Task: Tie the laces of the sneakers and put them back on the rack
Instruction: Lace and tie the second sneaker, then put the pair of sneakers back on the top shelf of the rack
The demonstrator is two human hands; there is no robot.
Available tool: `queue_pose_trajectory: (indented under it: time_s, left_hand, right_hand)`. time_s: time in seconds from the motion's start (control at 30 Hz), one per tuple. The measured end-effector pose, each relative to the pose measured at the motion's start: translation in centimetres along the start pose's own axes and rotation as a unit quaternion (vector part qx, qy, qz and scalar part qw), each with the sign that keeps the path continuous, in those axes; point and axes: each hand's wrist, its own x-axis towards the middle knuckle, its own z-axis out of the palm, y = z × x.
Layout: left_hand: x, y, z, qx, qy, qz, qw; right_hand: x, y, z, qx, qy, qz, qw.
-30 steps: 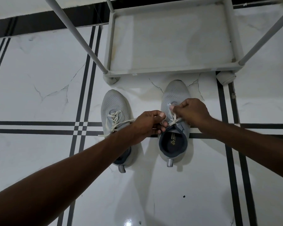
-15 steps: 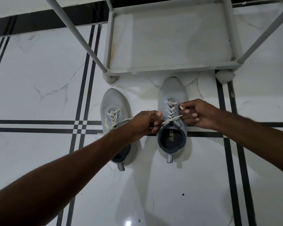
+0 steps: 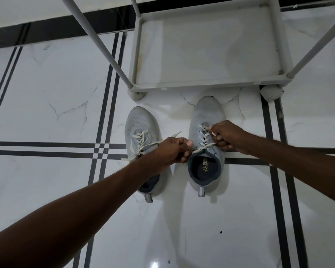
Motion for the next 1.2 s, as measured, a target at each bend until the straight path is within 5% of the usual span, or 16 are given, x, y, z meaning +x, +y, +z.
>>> queue_pose_trajectory:
  time_s: [0.13, 0.23, 0.33, 0.4, 0.43, 0.53, 0.63, 0.77, 1.2]
  left_hand:
    - [-1.4, 2.0, 0.3, 0.033, 0.028, 0.014, 0.999]
    - [-3.4, 4.3, -1.7, 0.115, 0.093, 0.061, 0.987]
    - [-5.6, 4.9, -5.2, 0.353, 0.234, 0.123, 0.898]
    - [-6.6, 4.1, -7.3, 0.469, 0.274, 0.104, 0.833]
    - [-7.0, 3.3, -8.4, 0.492, 0.259, 0.058, 0.829]
    - [-8.6, 0.8, -10.1, 0.419, 0.141, -0.109, 0.890]
    - [-9.3, -2.5, -10.1, 0.294, 0.129, -0.105, 0.941]
    - [-8.8, -5.0, -8.6, 0.259, 0.275, -0.041, 0.925]
    - [-8.7, -5.5, -7.2, 0.207, 0.229, 0.008, 0.951]
  right_hand:
    - [-2.1, -0.6, 1.8, -0.136, 0.046, -0.108, 0.984]
    - [-4.4, 0.4, 3.0, -0.347, 0.187, -0.276, 0.877]
    - [-6.3, 2.3, 3.2, -0.382, 0.261, -0.344, 0.817]
    - [-6.9, 3.5, 3.0, -0.354, 0.287, -0.317, 0.832]
    - [-6.9, 4.0, 2.9, -0.329, 0.299, -0.290, 0.847]
    - [-6.8, 4.8, 2.7, -0.229, 0.281, -0.148, 0.920]
    - [-6.2, 4.9, 3.2, -0.156, 0.196, -0.038, 0.967]
    - [-5.1, 4.7, 4.2, -0.176, 0.202, -0.021, 0.963]
    - [-4.4, 3.7, 5.9, -0.247, 0.159, -0.091, 0.952]
